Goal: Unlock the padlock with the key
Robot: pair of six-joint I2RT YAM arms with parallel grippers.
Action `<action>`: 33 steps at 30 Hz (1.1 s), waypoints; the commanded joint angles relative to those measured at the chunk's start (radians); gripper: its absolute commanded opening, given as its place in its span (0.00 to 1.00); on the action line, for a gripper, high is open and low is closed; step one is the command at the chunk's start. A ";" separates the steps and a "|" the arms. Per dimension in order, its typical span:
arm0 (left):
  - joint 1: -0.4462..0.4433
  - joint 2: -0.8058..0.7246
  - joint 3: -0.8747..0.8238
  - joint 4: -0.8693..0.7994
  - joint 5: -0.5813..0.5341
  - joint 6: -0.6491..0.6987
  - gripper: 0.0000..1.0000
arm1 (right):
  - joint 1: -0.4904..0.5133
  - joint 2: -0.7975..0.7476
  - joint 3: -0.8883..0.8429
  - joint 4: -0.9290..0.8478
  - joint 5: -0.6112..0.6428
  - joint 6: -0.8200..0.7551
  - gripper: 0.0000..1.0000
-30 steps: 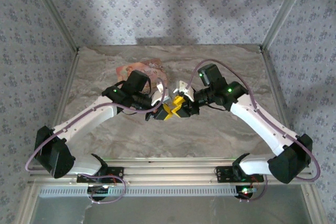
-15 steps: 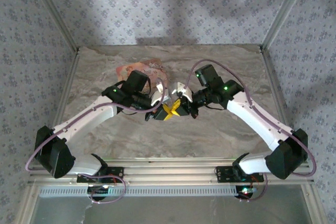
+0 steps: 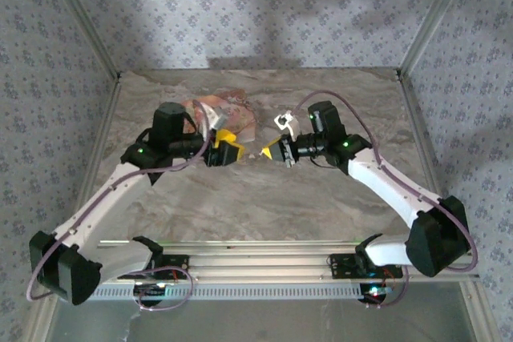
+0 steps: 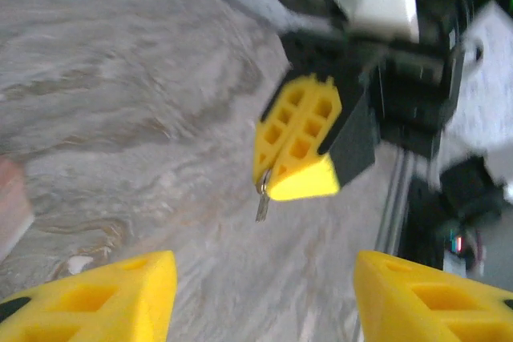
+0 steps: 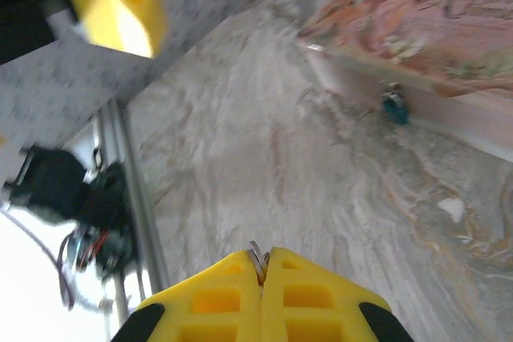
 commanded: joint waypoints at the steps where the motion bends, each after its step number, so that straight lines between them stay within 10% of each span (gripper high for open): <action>1: 0.047 -0.040 -0.099 0.294 -0.041 -0.349 0.62 | 0.026 -0.026 -0.043 0.280 0.165 0.311 0.00; 15: -0.050 0.136 -0.299 1.087 -0.246 -1.026 0.53 | 0.107 -0.097 -0.123 0.504 0.443 0.625 0.00; 33: -0.127 0.207 -0.280 1.143 -0.364 -1.196 0.42 | 0.195 -0.053 -0.104 0.648 0.575 0.617 0.00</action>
